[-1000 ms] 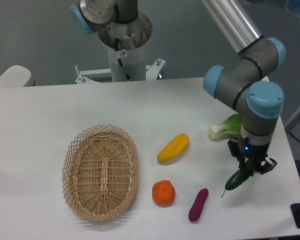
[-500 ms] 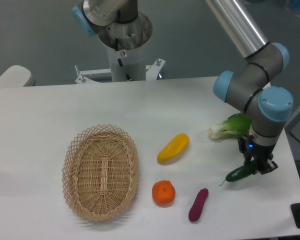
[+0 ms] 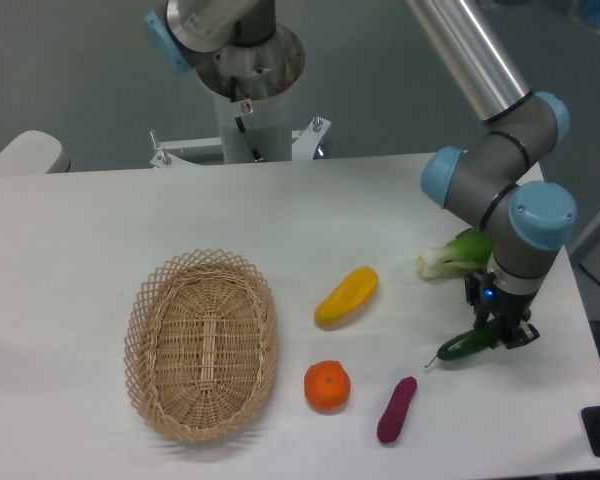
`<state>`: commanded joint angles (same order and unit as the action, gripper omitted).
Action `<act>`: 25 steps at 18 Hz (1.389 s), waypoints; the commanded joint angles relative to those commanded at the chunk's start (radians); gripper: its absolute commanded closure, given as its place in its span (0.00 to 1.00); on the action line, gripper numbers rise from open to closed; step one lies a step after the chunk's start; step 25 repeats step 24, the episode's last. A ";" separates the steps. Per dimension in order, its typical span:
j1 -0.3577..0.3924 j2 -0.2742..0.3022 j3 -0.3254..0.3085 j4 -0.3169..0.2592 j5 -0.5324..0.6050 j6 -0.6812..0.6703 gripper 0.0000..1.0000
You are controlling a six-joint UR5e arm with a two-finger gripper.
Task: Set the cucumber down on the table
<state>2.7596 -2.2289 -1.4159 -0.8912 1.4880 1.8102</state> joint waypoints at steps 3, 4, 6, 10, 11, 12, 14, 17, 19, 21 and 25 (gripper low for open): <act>-0.008 0.037 0.017 -0.027 0.005 -0.032 0.00; -0.012 0.051 0.017 -0.046 0.006 -0.054 0.00; -0.047 0.084 0.018 -0.096 0.009 -0.118 0.00; -0.132 0.137 0.018 -0.173 0.012 -0.348 0.00; -0.146 0.144 0.017 -0.182 0.012 -0.408 0.00; -0.158 0.155 0.017 -0.196 0.014 -0.449 0.00; -0.189 0.163 0.020 -0.219 0.034 -0.520 0.00; -0.213 0.179 0.017 -0.236 0.057 -0.580 0.00; -0.215 0.189 0.015 -0.255 0.058 -0.583 0.00; -0.215 0.192 0.011 -0.255 0.057 -0.594 0.00; -0.212 0.196 0.012 -0.258 0.057 -0.595 0.00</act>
